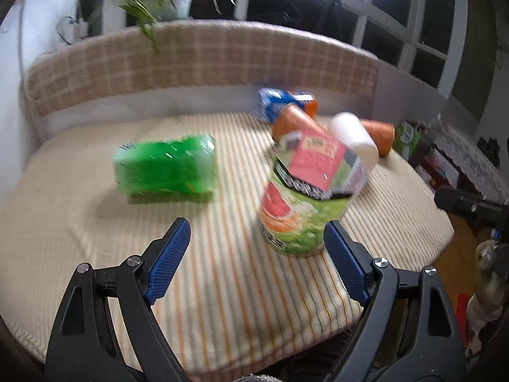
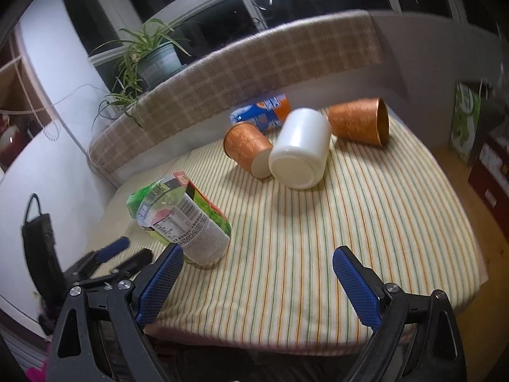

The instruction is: Flip cup upright

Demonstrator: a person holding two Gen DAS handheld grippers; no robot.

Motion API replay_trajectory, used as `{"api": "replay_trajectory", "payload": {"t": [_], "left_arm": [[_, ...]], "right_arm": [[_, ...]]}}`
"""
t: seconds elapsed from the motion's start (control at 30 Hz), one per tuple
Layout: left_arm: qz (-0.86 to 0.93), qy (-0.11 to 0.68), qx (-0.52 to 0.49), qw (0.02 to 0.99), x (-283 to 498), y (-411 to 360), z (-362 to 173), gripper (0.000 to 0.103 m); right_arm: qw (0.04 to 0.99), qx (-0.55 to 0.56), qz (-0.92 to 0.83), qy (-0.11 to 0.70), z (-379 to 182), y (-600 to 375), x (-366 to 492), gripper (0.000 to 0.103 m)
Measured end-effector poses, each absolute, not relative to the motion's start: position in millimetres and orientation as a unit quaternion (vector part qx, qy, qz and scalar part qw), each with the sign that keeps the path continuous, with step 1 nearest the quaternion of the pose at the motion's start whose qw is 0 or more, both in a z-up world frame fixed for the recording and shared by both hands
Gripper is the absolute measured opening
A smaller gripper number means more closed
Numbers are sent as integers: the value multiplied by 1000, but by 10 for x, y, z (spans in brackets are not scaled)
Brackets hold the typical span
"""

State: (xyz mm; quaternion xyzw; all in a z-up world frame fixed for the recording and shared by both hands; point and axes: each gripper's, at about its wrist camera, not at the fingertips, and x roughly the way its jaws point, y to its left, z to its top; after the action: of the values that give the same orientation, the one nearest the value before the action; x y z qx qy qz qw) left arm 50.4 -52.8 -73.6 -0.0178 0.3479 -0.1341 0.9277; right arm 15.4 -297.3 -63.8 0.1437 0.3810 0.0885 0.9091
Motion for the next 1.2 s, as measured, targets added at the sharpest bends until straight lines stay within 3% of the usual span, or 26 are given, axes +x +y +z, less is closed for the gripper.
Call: {"api": "replay_trajectory", "payload": {"t": [0.3, 0.43, 0.6, 0.8, 1.2], "left_arm": [[-87, 264, -21, 960, 282, -373, -318, 88], [-81, 238, -24, 968, 204, -357, -185, 99], [-67, 207, -14, 976, 113, -375, -66, 102], [-64, 211, -13, 975, 100, -393, -69, 103], [-60, 215, -11, 975, 77, -364, -60, 103]], "right_arm": [[933, 91, 77, 340, -487, -2796, 88, 97], [937, 89, 77, 330, -452, -2783, 69, 97], [942, 80, 71, 317, -399, -2756, 52, 97], [950, 75, 65, 296, -351, -2725, 9, 103], [954, 104, 44, 278, -332, -2781, 11, 103]]}}
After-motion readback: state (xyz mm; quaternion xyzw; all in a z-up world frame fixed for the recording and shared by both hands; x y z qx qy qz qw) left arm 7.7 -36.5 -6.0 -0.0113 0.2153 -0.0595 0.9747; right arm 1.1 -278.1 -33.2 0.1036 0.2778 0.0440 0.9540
